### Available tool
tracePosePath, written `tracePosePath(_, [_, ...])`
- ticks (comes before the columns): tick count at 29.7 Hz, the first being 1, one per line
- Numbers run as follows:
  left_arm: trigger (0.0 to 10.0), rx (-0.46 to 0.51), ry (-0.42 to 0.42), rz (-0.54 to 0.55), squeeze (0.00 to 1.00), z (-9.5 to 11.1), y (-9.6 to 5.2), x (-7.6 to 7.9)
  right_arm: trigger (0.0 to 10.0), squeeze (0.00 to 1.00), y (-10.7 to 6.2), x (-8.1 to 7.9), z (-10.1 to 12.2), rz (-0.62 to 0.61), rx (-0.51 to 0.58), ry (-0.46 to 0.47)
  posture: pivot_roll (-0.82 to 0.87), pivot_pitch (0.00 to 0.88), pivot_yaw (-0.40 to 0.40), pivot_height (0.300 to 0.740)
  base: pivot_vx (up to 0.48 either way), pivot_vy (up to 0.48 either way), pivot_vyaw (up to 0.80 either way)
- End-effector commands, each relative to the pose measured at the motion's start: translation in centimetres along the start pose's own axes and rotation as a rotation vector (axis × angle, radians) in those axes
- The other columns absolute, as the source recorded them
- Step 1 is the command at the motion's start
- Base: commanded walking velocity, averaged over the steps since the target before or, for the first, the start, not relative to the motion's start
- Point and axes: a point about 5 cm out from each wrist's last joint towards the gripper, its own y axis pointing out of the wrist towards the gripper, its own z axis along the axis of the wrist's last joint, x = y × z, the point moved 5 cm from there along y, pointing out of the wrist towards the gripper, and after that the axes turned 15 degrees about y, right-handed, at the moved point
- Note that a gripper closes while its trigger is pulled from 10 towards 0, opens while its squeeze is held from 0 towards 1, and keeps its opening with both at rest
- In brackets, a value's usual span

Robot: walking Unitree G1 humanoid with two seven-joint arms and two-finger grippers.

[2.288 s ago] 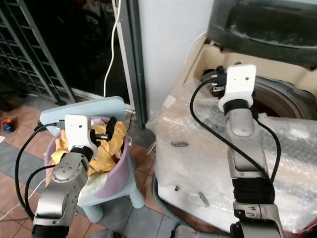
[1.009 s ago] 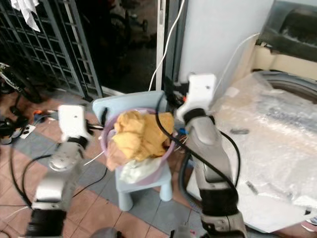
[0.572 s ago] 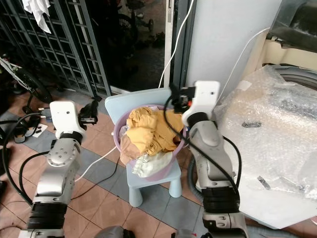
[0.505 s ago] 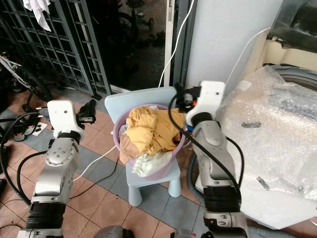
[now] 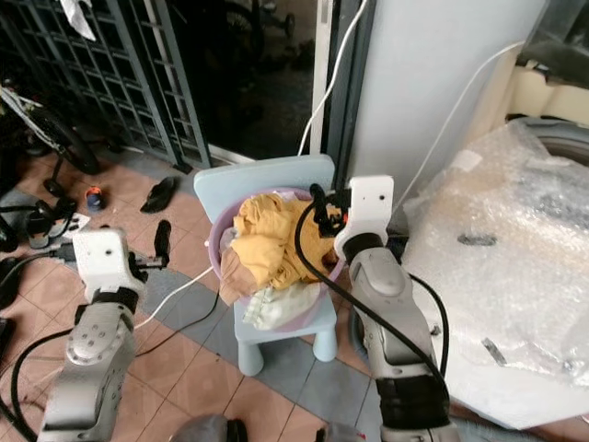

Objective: Clothes washing

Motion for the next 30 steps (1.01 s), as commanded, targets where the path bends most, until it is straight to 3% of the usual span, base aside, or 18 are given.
tracePosePath(1, [10.0,-0.008,0.031,-0.012,0.0,-0.7,-0.5,-0.3,10.0,0.0,-0.8,0.2,-0.8,0.015,-0.024,-0.013,0.0,0.029,0.059,0.74,0.0,0.0,0.0])
tracePosePath(3, [10.0,-0.024,0.041,-0.029,0.0,-1.3,-0.9,-0.3,10.0,0.0,-2.0,0.7,-2.1,0.007,-0.069,-0.028,0.01,0.049,0.058,0.74,0.0,0.0,0.0])
tracePosePath(5, [10.0,-0.053,0.075,-0.035,0.0,-2.4,-1.3,-0.5,10.0,0.0,-2.7,1.5,-3.9,-0.046,-0.133,-0.052,0.02,0.13,0.044,0.74,0.0,0.0,0.0])
tracePosePath(6, [10.0,-0.085,0.08,-0.032,0.0,-3.3,-1.9,-0.9,10.0,0.0,-3.1,1.6,-5.0,-0.058,-0.169,-0.077,0.01,0.13,0.044,0.74,0.0,0.0,0.0])
tracePosePath(9, [10.0,-0.087,0.09,-0.036,0.0,-3.5,-2.3,-1.1,10.0,0.0,-3.4,1.5,-5.2,-0.061,-0.177,-0.136,0.0,0.118,0.039,0.74,0.0,0.0,0.0])
tracePosePath(10, [10.0,-0.083,0.086,-0.037,0.0,-3.1,-2.6,-1.4,10.0,0.0,-3.4,1.1,-4.7,-0.063,-0.158,-0.14,0.0,0.074,0.03,0.74,0.0,0.0,0.0])
tracePosePath(12, [10.0,-0.086,0.092,-0.037,0.0,-3.3,-2.5,-1.4,10.0,0.0,-3.2,1.0,-4.7,-0.06,-0.145,-0.039,0.0,0.046,0.068,0.74,0.0,0.0,0.0])
tracePosePath(13, [10.0,-0.09,0.09,-0.045,0.0,-3.3,-1.9,-1.1,10.0,0.0,-2.9,1.3,-4.9,-0.087,-0.132,0.029,0.0,0.035,0.082,0.74,0.0,0.0,0.0])
tracePosePath(14, [10.0,-0.084,0.074,-0.061,0.0,-2.7,-0.1,-0.8,10.0,0.0,-1.5,1.8,-4.6,-0.115,-0.13,0.063,-0.01,0.027,0.119,0.74,0.0,0.0,0.0])
tracePosePath(15, [10.0,-0.079,0.063,-0.069,0.0,-2.3,0.7,-0.6,10.0,0.0,-0.8,1.9,-4.5,-0.119,-0.134,0.078,-0.01,0.027,0.119,0.74,0.0,0.0,0.0])
tracePosePath(17, [10.0,-0.045,0.023,-0.089,0.0,-1.5,2.8,0.2,10.0,0.0,0.3,1.8,-5.1,-0.076,-0.141,0.039,0.0,0.07,0.106,0.74,0.0,0.0,0.0])
tracePosePath(20, [10.0,-0.02,0.03,-0.104,0.0,-1.5,3.6,1.1,10.0,0.0,0.2,2.2,-6.1,-0.07,-0.144,-0.022,-0.01,0.093,0.105,0.74,0.0,0.0,0.0])
tracePosePath(21, [10.0,-0.012,0.001,-0.055,0.0,-0.5,4.8,0.9,10.0,0.0,0.3,3.4,-6.4,-0.134,-0.187,-0.032,-0.01,0.0,0.093,0.74,0.0,0.0,0.0])
tracePosePath(22, [10.0,0.014,-0.059,-0.042,0.0,1.4,6.1,1.2,10.0,0.0,0.8,3.0,-5.0,-0.108,-0.167,0.004,-0.02,0.0,0.092,0.74,0.0,0.0,0.0])
tracePosePath(23, [10.0,0.056,-0.05,-0.06,0.0,2.6,6.2,1.5,10.0,0.0,0.6,2.2,-4.3,-0.05,-0.14,-0.034,-0.02,0.0,0.092,0.74,0.0,0.0,0.0])
tracePosePath(26, [10.0,0.085,-0.009,-0.052,0.0,3.1,7.1,1.6,10.0,0.0,1.4,1.9,-3.6,-0.008,-0.12,-0.107,-0.02,0.0,0.068,0.74,0.0,0.0,0.0])
tracePosePath(30, [10.0,0.021,-0.025,0.013,0.0,1.9,6.6,1.1,10.0,0.0,1.6,2.5,-2.3,-0.046,-0.081,-0.085,-0.01,0.0,0.058,0.74,0.0,0.0,0.4])
